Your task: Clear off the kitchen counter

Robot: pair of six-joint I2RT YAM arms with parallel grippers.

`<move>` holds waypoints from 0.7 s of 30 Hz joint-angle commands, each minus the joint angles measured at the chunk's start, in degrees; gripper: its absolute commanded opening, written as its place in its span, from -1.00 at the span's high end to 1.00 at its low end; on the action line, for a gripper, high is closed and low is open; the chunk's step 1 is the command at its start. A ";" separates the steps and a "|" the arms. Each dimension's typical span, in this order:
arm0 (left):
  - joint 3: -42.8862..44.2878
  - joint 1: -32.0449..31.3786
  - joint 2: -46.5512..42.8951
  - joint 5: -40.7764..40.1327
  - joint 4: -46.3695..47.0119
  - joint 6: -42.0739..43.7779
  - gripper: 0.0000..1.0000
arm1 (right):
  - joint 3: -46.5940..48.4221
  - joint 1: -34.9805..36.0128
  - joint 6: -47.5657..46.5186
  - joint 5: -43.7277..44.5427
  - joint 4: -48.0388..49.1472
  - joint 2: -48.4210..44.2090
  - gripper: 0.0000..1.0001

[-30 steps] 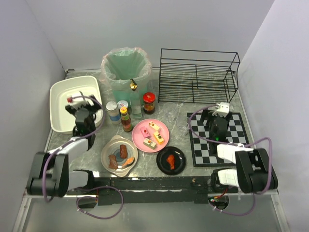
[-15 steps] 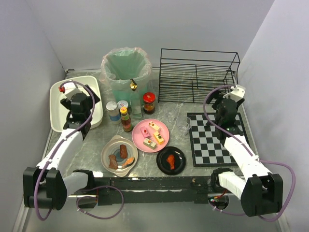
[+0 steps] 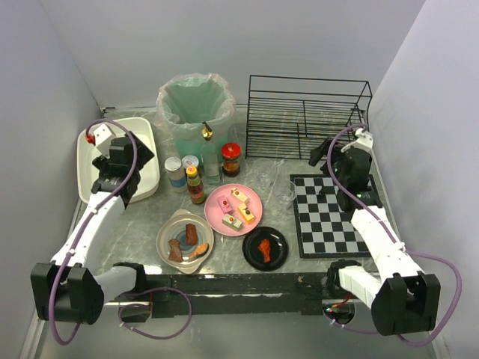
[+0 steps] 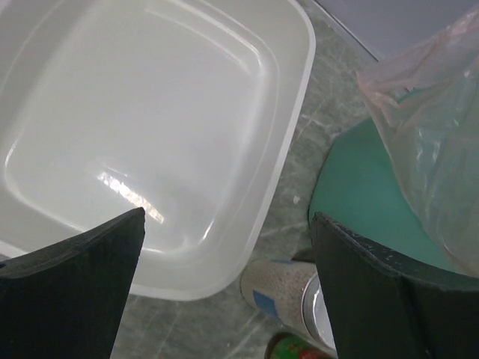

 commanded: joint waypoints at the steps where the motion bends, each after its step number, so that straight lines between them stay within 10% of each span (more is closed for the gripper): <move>1: -0.08 -0.07 -4.86 3.55 -3.74 -2.94 -0.94 | 6.45 0.53 3.28 -7.55 -7.97 0.11 -0.85; 21: -1.15 -5.25 -15.34 8.99 -8.39 -0.48 -0.98 | 6.90 12.31 3.89 -2.71 -34.27 -7.88 -0.75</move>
